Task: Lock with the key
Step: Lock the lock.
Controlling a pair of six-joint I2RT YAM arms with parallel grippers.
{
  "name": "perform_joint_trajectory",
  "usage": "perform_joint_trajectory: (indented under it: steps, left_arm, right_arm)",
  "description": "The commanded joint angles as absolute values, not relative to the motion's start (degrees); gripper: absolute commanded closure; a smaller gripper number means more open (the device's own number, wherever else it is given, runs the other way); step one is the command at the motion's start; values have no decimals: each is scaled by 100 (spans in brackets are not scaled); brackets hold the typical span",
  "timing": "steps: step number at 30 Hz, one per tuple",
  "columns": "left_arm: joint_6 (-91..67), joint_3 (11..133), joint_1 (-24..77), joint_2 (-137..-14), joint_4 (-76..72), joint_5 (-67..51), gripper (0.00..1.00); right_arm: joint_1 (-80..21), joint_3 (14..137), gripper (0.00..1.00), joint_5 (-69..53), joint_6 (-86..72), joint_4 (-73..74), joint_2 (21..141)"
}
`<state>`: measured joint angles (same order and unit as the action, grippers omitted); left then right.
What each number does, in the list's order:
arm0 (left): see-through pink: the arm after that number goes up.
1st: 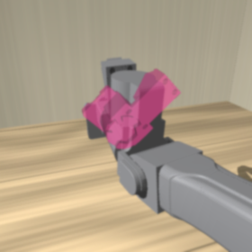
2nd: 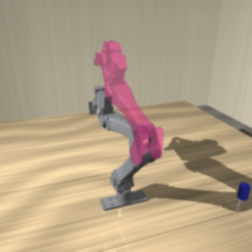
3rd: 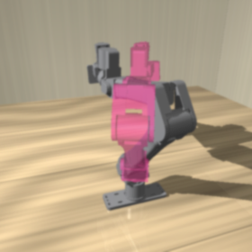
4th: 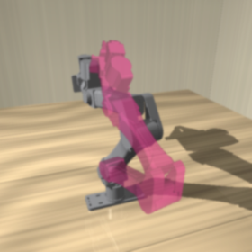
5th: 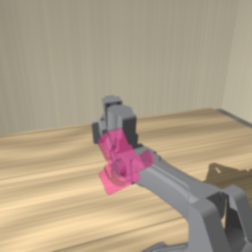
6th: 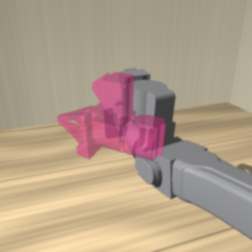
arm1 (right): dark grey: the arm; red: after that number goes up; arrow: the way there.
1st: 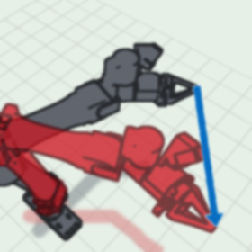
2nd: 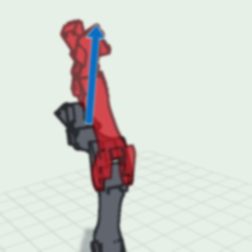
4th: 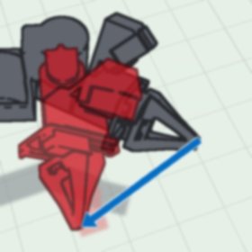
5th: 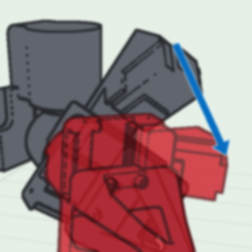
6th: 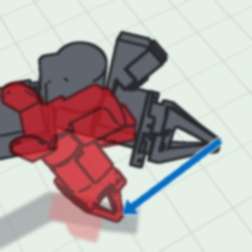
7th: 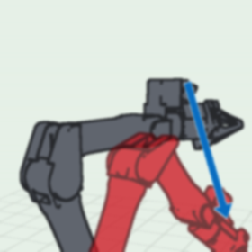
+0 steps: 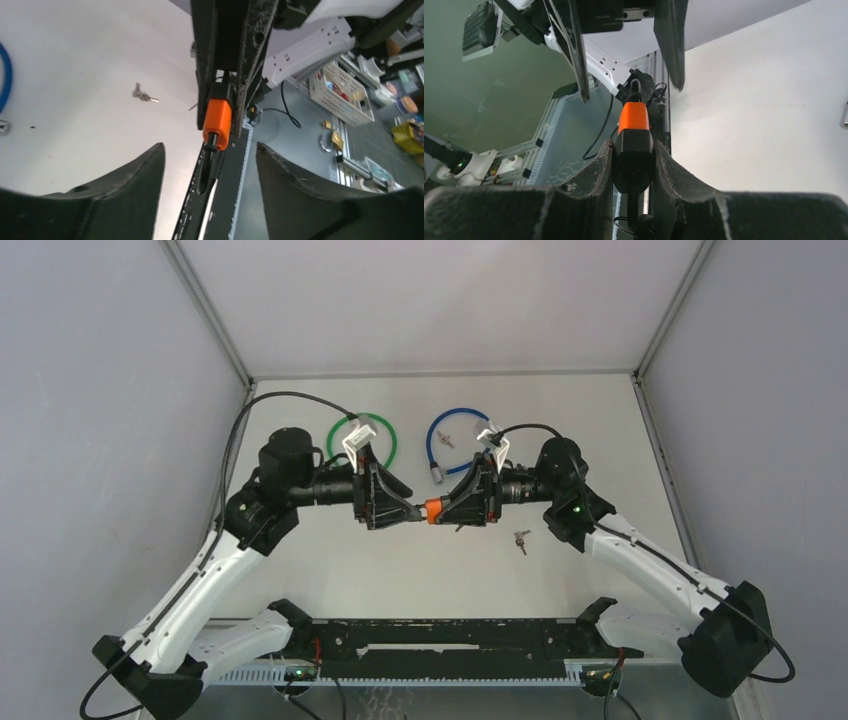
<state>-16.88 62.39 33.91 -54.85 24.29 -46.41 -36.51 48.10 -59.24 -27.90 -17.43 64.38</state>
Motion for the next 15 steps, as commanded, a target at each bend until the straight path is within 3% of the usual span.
perform_joint_trajectory:
  steps: [1,7,9,15]
  left_arm:
    - [-2257,6256,3146,-5044,1756,-4206,25]
    - [-2405,5677,2743,-4410,1498,-4131,2]
    - [-2402,5523,2734,-4502,1328,-4473,2]
    - [-2629,5216,2731,-4625,647,-4906,20]
  right_arm:
    - [-3736,4673,100,-5197,-2868,-2249,5854]
    - [-3709,4632,100,-5051,-2970,-2364,5679]
    - [-3697,4649,100,-5204,-3153,-2483,5739]
    - [-3695,4649,100,-5176,-3392,-2595,5758]
